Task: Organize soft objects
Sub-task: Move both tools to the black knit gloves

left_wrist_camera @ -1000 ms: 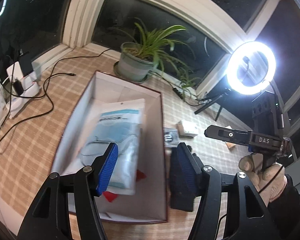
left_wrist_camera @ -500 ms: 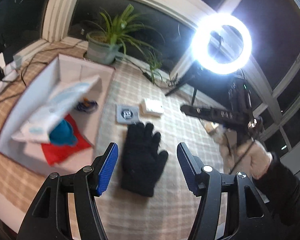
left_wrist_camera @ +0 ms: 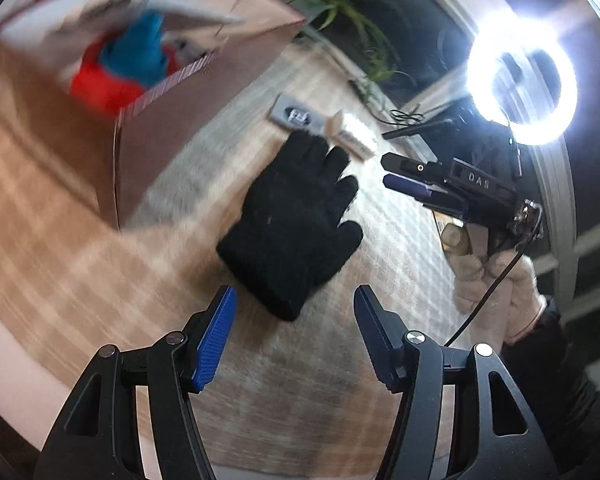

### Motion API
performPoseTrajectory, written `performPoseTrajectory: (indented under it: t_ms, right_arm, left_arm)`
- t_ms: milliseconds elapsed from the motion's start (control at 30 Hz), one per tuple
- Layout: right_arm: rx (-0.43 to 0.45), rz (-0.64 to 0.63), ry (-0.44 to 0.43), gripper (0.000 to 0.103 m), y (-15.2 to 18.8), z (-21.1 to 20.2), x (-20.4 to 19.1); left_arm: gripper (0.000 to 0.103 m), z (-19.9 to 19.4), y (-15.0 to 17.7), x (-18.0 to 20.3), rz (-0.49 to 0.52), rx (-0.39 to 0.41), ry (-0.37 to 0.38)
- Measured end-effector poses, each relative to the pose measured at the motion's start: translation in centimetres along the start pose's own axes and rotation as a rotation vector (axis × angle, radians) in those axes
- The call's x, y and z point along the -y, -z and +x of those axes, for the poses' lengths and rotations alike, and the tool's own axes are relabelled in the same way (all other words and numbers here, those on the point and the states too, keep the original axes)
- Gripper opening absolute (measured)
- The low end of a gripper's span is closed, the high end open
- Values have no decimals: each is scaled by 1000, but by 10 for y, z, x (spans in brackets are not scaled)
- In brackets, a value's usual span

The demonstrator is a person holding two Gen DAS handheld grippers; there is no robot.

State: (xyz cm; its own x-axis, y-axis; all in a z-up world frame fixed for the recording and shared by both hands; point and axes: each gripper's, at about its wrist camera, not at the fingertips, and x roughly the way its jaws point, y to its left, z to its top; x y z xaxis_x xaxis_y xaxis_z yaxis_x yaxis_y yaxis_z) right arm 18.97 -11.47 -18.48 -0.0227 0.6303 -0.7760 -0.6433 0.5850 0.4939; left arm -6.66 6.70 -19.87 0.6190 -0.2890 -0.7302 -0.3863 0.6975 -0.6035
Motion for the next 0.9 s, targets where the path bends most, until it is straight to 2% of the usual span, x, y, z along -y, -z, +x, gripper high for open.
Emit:
performPoseTrajectory:
  t_ms: [67,233,400,533,633,767,900]
  right_arm:
    - [-42,-6,-11,57,2,13,4]
    - [-85,-9,-32,57,4,31,12]
    - [-96,-15,-53,57,4,40,14]
    - [-97,-27,-58,57,4,42,14]
    - [-99,-30,-61,55,4,43,15]
    - [-102,-27,-73,53,2,46,15]
    - [-109,-29,-77,51,3,48,16]
  left_arm:
    - [60,6,3,-3,-42,3,7]
    - [59,16,6,-2,-80,21,2]
    - [57,27,4,3,-81,11,-12]
    - [48,36,0,1,-93,5,-21]
    - [47,40,-2,2,-80,6,-25]
    - [43,46,-3,5,-47,2,-67]
    - [43,46,-4,1,-68,15,-55]
